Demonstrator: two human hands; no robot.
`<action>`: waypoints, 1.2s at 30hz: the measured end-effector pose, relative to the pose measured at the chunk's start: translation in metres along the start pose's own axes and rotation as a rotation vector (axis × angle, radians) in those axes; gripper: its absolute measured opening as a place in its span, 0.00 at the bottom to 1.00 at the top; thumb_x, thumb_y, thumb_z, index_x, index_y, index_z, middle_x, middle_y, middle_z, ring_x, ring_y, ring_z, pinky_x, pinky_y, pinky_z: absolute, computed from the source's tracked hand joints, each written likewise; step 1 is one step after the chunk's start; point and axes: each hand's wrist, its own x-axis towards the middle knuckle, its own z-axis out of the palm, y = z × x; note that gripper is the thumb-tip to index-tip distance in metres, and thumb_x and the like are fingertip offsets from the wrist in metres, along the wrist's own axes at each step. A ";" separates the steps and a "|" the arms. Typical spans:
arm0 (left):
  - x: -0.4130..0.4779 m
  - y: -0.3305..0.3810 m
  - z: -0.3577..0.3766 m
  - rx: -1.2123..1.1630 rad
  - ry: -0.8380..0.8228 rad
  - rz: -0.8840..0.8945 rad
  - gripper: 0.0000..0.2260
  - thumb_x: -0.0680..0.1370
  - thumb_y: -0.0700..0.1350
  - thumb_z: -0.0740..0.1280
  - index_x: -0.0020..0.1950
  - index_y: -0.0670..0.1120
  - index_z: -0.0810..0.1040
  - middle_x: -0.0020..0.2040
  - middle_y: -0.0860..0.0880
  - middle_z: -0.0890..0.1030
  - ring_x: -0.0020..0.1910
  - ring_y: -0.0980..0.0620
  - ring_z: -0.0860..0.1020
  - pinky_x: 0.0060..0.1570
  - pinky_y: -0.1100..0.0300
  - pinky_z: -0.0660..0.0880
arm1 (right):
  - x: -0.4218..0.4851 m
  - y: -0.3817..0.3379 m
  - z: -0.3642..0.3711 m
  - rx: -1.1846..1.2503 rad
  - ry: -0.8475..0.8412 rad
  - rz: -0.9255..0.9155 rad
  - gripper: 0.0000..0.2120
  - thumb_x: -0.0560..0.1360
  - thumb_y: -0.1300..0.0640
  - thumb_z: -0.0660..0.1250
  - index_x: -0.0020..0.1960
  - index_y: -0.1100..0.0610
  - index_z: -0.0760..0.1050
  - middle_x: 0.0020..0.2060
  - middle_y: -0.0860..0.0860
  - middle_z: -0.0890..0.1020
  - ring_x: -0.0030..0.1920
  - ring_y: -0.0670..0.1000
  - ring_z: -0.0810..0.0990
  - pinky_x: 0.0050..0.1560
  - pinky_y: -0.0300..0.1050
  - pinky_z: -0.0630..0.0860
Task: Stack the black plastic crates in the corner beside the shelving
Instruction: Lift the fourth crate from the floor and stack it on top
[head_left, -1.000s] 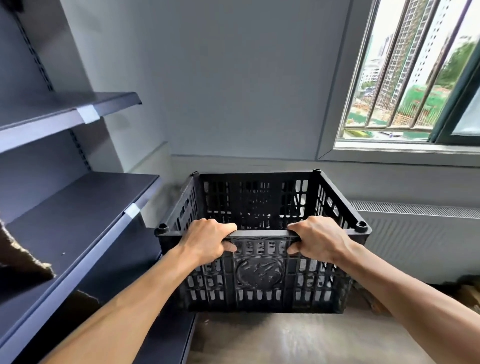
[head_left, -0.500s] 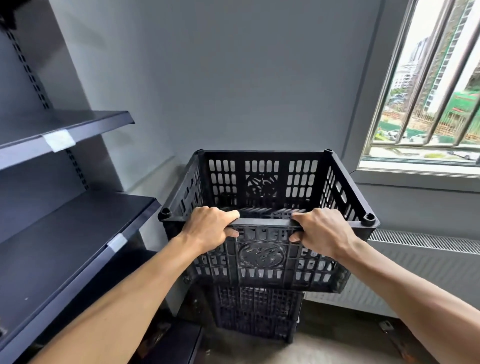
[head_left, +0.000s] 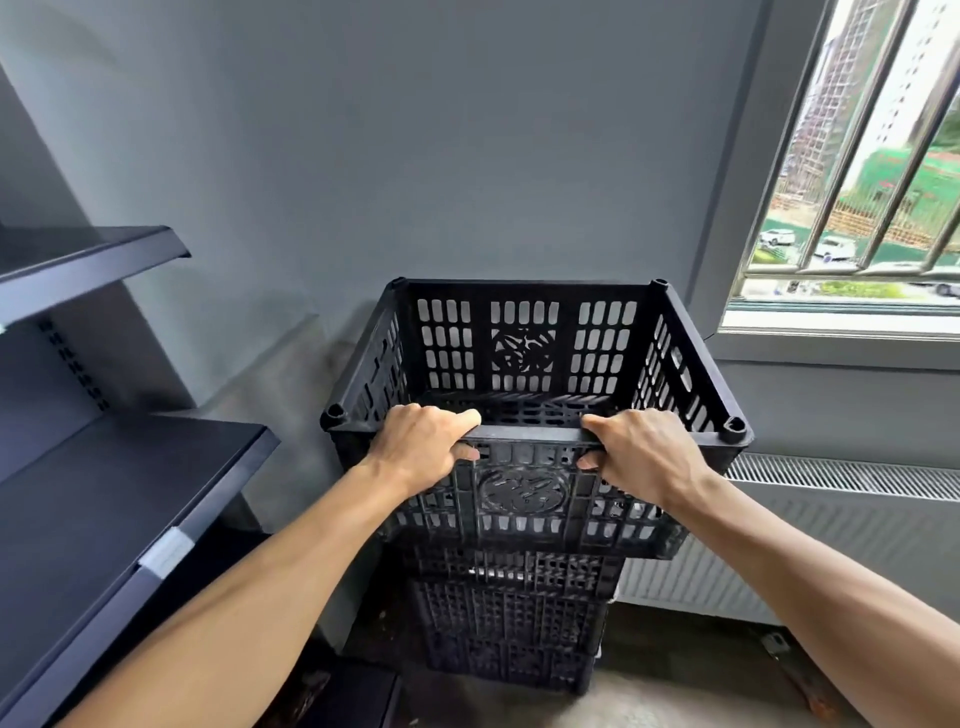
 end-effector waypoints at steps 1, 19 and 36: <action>0.006 -0.006 0.006 -0.003 0.003 0.013 0.17 0.77 0.61 0.64 0.48 0.47 0.73 0.34 0.50 0.81 0.34 0.48 0.80 0.34 0.58 0.68 | 0.006 0.001 0.004 -0.003 -0.001 0.010 0.14 0.78 0.41 0.63 0.53 0.52 0.73 0.36 0.49 0.83 0.37 0.53 0.84 0.39 0.50 0.81; 0.086 -0.079 0.088 -0.120 -0.009 0.118 0.12 0.77 0.57 0.67 0.47 0.49 0.74 0.31 0.53 0.80 0.32 0.52 0.81 0.33 0.60 0.68 | 0.100 0.011 0.062 -0.016 -0.092 0.100 0.14 0.77 0.42 0.65 0.47 0.53 0.71 0.33 0.46 0.81 0.33 0.51 0.81 0.37 0.49 0.79; 0.117 -0.088 0.101 -0.098 -0.073 0.096 0.16 0.75 0.62 0.65 0.47 0.49 0.73 0.24 0.55 0.68 0.27 0.53 0.71 0.33 0.58 0.69 | 0.133 0.045 0.087 0.019 -0.104 0.058 0.15 0.75 0.40 0.67 0.46 0.51 0.70 0.34 0.48 0.82 0.35 0.54 0.81 0.36 0.47 0.76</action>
